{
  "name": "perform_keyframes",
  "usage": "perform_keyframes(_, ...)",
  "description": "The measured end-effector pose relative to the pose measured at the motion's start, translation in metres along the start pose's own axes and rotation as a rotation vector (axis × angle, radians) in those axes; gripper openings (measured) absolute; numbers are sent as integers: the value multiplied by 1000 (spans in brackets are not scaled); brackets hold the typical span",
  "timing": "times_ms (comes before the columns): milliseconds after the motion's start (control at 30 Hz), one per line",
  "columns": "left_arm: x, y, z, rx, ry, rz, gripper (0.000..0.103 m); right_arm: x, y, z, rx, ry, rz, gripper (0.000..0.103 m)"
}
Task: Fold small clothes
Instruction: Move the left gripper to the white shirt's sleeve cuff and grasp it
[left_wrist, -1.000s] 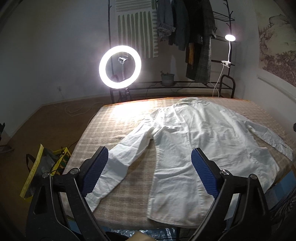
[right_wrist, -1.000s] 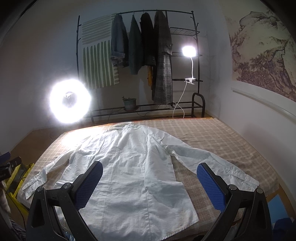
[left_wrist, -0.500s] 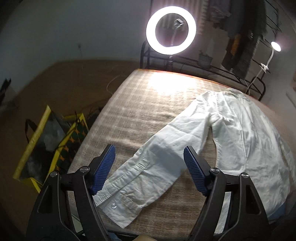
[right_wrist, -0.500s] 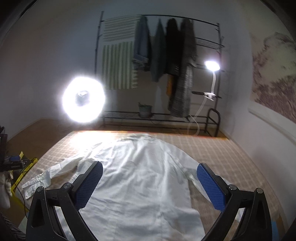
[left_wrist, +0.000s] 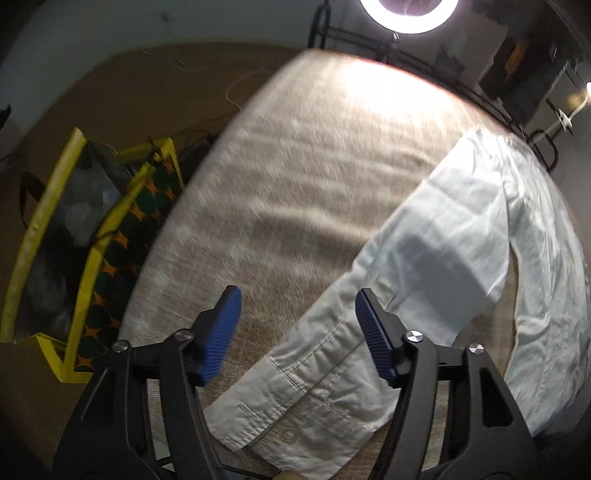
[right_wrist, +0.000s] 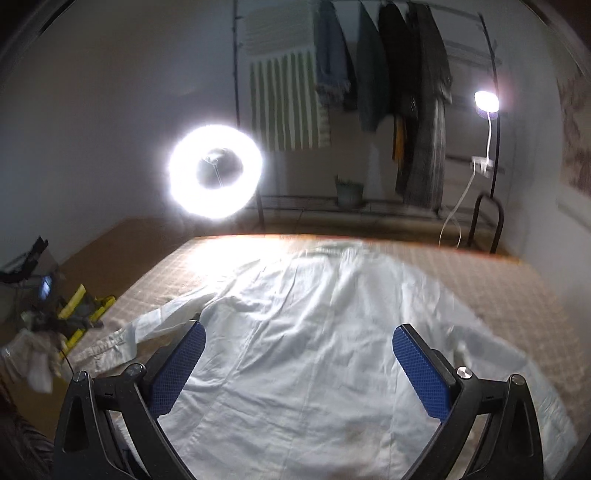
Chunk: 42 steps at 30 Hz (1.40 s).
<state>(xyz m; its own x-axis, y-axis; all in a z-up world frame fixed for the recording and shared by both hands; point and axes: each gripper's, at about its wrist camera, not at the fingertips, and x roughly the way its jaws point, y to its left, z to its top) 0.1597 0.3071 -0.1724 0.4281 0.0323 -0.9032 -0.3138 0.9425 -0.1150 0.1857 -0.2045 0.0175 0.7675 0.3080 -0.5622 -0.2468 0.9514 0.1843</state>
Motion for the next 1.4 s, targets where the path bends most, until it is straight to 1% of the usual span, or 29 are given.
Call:
perform_keyframes(67, 9, -3, -4, 30, 20, 24, 66, -1, -12, 0, 50, 6, 6, 102)
perform_keyframes(133, 14, -4, -6, 46, 29, 30, 66, -2, -21, -1, 82, 8, 7, 102)
perform_keyframes(200, 16, -4, -6, 45, 25, 23, 66, -2, -27, -2, 102, 15, 3, 102)
perform_keyframes(267, 16, -3, -5, 35, 21, 5, 62, 0, -30, -5, 108, 27, -3, 102)
perform_keyframes(300, 16, -3, -5, 30, 21, -12, 53, 1, -30, -6, 107, 35, -4, 102)
perform_keyframes(333, 15, -4, -5, 31, 19, -23, 43, 2, -30, -7, 106, 44, -2, 102)
perform_keyframes(367, 15, -6, -5, 43, 16, -34, 36, 3, -28, -9, 103, 52, 0, 102)
perform_keyframes(400, 14, -8, -5, 53, 15, -45, 21, 4, -26, -10, 99, 58, 2, 102)
perform_keyframes(433, 14, -10, -5, 63, 16, -56, 10, 4, -25, -10, 95, 60, 3, 102)
perform_keyframes(533, 11, -17, -7, 93, 5, -47, 3, 2, -19, -10, 76, 53, 2, 102)
perform_keyframes(667, 5, -16, -8, 91, -14, -65, 1, -2, -13, -9, 44, 31, -11, 102)
perform_keyframes(700, 3, -16, -8, 92, -24, -62, 1, -2, -12, -9, 41, 28, -13, 102)
perform_keyframes(833, -5, -19, -8, 84, -45, -91, 0, -2, -12, -10, 48, 29, -19, 102)
perform_keyframes(933, -25, -30, -8, 71, -98, -162, 0, -2, -15, -10, 65, 36, -24, 102)
perform_keyframes(967, -35, -38, -7, 71, -121, -199, 0, -2, -16, -11, 70, 39, -26, 102)
perform_keyframes(1033, -53, -54, -8, 96, -160, -259, 0, -2, -18, -11, 74, 44, -27, 102)
perform_keyframes(1133, -86, -94, -15, 193, -227, -342, 0, 1, -18, -11, 76, 57, -23, 102)
perform_keyframes(1200, -103, -128, -26, 265, -249, -410, 0, 3, -17, -11, 73, 68, -15, 100)
perform_keyframes(1233, -107, -142, -32, 295, -246, -435, 0, 4, -17, -12, 70, 73, -13, 99)
perform_keyframes(1267, -111, -163, -42, 349, -236, -461, 0, 5, -17, -12, 67, 79, -9, 98)
perform_keyframes(1333, -112, -197, -60, 446, -211, -493, 0, 7, -17, -14, 66, 93, 1, 95)
perform_keyframes(1367, -110, -216, -73, 509, -186, -508, 0, 8, -18, -14, 69, 101, 7, 93)
perform_keyframes(1400, -107, -230, -84, 557, -169, -507, 0, 10, -19, -15, 76, 110, 14, 92)
